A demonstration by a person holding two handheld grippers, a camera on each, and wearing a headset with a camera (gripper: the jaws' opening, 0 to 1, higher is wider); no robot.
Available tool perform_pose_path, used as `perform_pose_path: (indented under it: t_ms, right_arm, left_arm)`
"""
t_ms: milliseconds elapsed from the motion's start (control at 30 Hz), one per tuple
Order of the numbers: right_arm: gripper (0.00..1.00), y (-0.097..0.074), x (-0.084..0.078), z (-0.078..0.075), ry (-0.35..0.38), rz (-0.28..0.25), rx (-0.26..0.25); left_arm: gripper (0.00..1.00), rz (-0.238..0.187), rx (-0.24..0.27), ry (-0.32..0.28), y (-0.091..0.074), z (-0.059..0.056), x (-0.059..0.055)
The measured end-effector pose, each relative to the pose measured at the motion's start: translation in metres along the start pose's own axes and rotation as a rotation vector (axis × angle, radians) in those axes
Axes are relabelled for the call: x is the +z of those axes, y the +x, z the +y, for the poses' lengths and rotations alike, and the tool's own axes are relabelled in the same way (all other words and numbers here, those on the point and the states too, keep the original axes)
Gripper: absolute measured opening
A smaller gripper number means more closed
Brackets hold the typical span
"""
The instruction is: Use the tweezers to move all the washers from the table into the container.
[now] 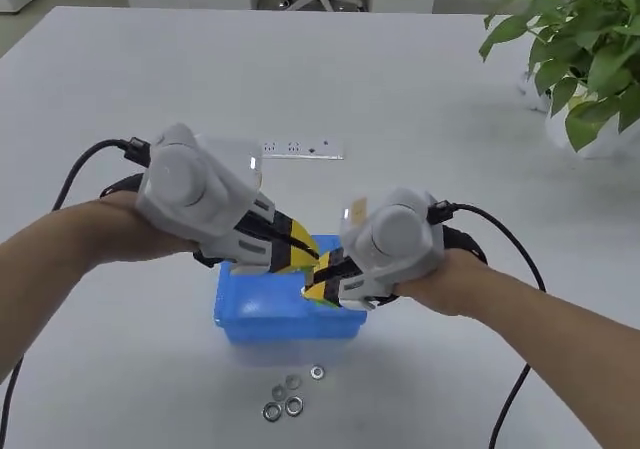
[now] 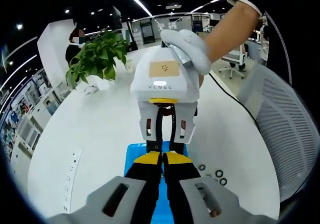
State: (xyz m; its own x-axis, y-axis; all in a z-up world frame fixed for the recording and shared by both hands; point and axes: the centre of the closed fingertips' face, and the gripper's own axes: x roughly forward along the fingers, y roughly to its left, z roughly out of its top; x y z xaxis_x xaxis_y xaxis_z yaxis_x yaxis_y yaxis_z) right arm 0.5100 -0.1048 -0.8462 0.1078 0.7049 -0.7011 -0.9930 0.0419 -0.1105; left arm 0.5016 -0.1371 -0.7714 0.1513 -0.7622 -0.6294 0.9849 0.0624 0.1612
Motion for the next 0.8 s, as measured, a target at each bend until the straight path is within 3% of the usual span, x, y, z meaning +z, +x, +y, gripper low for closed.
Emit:
perform_pose_path:
  t_ms: [400, 800]
  right_arm:
    - [0.10, 0.0082, -0.0096, 0.0034, 0.011, 0.021, 0.020]
    - [0.11, 0.0071, -0.0084, 0.0029, 0.025, 0.017, 0.015]
  left_arm:
    - [0.05, -0.004, -0.013, -0.036, 0.0067, -0.0016, -0.0102]
    - [0.06, -0.012, -0.006, -0.045, 0.0058, -0.0002, -0.0082]
